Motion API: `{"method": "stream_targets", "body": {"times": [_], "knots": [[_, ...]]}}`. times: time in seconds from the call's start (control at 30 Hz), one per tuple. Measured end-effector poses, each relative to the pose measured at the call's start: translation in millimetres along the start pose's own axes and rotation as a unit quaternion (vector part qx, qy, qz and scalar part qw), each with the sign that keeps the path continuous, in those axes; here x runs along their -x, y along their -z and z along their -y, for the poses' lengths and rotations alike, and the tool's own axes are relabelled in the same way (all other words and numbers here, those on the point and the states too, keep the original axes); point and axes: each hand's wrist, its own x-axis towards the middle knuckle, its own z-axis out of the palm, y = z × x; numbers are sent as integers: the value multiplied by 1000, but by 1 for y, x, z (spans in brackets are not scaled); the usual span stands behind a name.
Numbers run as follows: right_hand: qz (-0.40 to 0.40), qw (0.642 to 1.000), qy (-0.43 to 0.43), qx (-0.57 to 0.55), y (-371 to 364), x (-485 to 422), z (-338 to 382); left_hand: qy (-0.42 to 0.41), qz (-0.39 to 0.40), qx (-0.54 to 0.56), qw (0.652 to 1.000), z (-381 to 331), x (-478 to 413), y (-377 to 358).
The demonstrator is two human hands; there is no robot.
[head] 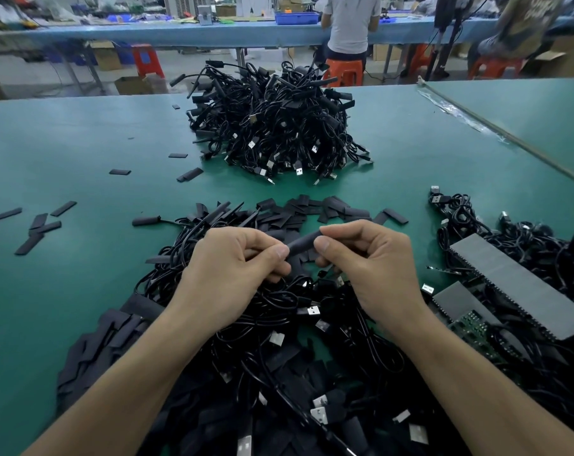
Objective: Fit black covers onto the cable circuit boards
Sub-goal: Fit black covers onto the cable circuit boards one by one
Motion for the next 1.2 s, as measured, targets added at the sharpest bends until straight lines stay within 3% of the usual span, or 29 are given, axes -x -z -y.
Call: {"method": "stream_targets", "body": {"times": [0.1, 0.17, 0.3, 0.4, 0.5, 0.7, 0.77, 0.83, 0.9, 0.97, 1.07, 1.2], "knots": [[-17, 1000, -10, 7, 3, -1, 5, -55, -30, -74, 995, -4, 1, 3], [-37, 998, -2, 58, 8, -2, 7, -89, -89, -125, 984, -8, 2, 6], [-62, 948, 32, 310, 23, -3, 15, -52, -195, -183, 962, -7, -5, 18], [-5, 885, -53, 463, 28, -5, 18, -6, -211, -255, 943, -2, -8, 27], [47, 832, -152, 531, 31, -6, 25, 26, -201, -331, 922, -3, -6, 29], [208, 800, -209, 523, 40, -9, 50, 0, -200, -411, 889, -3, -3, 29], [197, 810, -183, 521, 41, -8, 49, -36, -199, -390, 898, -6, -1, 26], [129, 855, -136, 483, 40, -9, 48, -72, -186, -360, 912, -11, 2, 21], [63, 918, -93, 381, 37, -11, 47, -114, -153, -318, 929, -14, 4, 13], [60, 965, -102, 235, 30, -10, 49, -132, -101, -209, 964, -15, 6, 6], [124, 982, -129, 66, 16, -4, 48, -130, 2, -23, 991, -20, 11, -3], [170, 973, -141, -64, 6, 1, 42, -123, 41, 71, 989, -22, 13, -7]]}}
